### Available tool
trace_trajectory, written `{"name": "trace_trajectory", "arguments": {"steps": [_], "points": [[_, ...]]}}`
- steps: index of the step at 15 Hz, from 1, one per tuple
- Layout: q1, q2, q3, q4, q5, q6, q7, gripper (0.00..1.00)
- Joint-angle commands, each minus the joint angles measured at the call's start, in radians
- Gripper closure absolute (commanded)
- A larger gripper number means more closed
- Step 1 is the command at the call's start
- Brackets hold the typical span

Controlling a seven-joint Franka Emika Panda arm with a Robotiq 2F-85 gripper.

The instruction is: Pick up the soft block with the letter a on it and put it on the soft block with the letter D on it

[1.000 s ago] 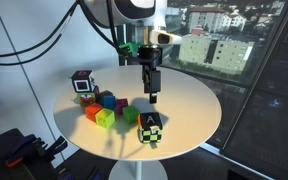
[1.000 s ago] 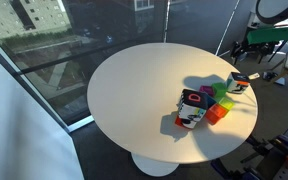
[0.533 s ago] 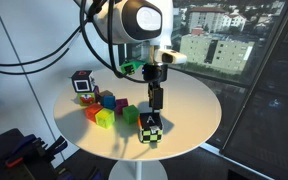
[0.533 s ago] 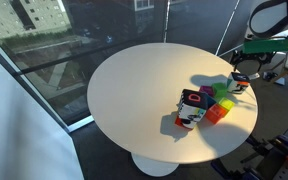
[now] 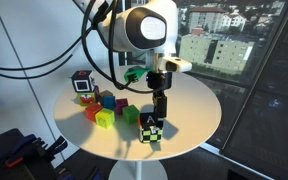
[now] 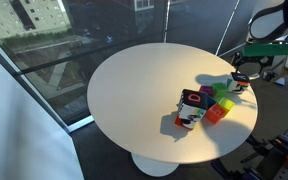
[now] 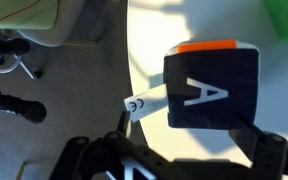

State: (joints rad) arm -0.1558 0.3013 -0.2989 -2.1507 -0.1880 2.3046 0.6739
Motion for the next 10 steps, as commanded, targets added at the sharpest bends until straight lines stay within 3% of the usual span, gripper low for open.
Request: {"name": "trace_trajectory", "arguments": {"steps": [1,10], "points": [[-0.002,0.013,-0.008,0.005,0.008,0.019,0.002,0.00],[-0.021,0.012,0.005,-0.039,0.085,0.128,-0.080,0.00]]}}
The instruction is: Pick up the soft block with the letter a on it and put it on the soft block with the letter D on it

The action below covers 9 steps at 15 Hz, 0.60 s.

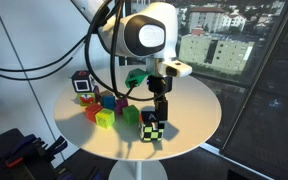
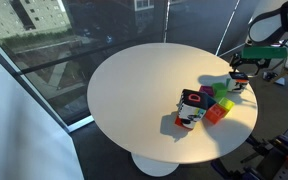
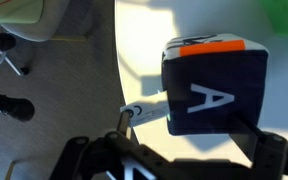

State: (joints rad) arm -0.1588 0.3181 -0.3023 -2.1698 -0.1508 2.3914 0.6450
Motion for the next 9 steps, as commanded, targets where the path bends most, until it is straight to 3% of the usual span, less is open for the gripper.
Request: {"name": "trace_trajectory", "arguments": {"steps": [1,8,9], "points": [[-0.020,-0.006,0.010,-0.026,0.067,0.055,-0.065,0.00],[-0.026,0.001,0.014,-0.063,0.209,0.163,-0.138,0.00],[-0.025,0.004,0.014,-0.066,0.225,0.175,-0.142,0.22]]}}
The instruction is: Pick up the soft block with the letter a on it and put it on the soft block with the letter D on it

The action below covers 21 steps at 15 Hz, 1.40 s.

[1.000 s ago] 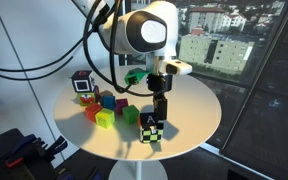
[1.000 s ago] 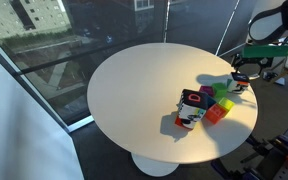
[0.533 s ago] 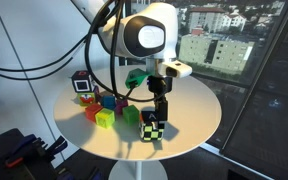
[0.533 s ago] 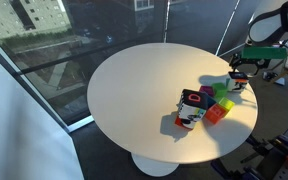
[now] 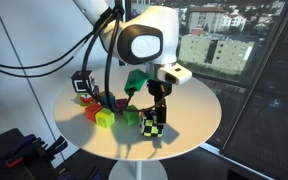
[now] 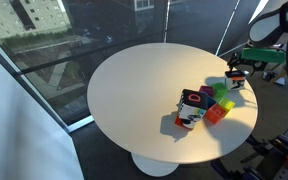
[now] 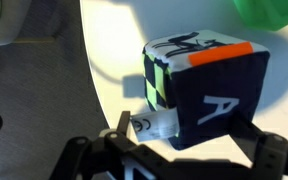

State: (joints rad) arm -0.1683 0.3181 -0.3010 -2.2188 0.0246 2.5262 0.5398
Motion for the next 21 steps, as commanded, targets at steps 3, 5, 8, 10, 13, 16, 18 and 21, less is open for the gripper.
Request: {"name": "trace_trajectory", "arguments": {"steps": [3,5,8,10,13,16,18,21], "points": [[-0.012,0.010,0.010,-0.022,0.074,0.068,-0.037,0.44],[-0.008,0.015,0.007,-0.022,0.075,0.077,-0.030,0.59],[-0.007,0.017,0.005,-0.021,0.073,0.083,-0.028,0.80],[-0.007,0.016,0.005,-0.020,0.074,0.081,-0.027,0.94],[0.001,0.009,0.001,-0.017,0.065,0.061,-0.018,1.00],[0.017,-0.015,-0.006,-0.019,0.043,0.041,-0.004,0.97],[0.029,-0.038,-0.009,-0.026,0.035,0.036,0.005,0.97],[0.044,-0.086,-0.005,-0.039,0.034,0.032,0.012,0.97]]}}
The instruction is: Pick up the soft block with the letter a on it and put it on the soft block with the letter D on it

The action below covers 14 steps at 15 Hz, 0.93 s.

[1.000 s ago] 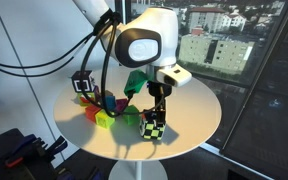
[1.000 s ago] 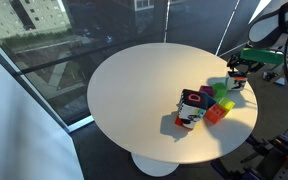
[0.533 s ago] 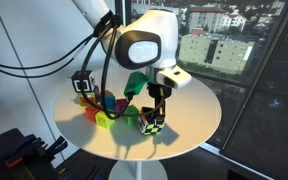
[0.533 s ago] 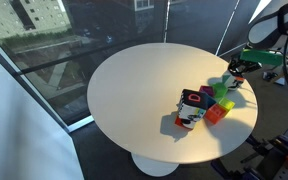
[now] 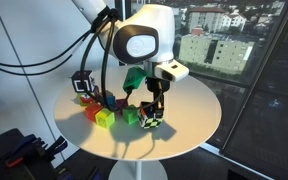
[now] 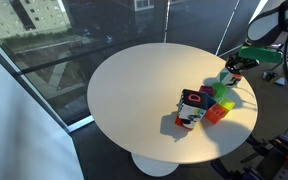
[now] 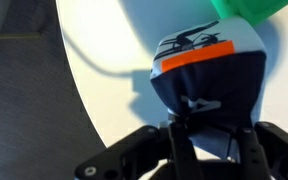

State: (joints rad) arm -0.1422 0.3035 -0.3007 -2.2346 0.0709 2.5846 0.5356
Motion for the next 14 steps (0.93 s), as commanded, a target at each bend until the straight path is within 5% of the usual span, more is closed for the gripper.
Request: {"name": "trace_trajectory", "arguments": {"steps": [1,14], "points": [[0.023,-0.088,-0.003,-0.024,-0.014,-0.031,0.023,0.97],[0.031,-0.382,0.110,-0.083,-0.077,-0.301,-0.032,0.97]]}}
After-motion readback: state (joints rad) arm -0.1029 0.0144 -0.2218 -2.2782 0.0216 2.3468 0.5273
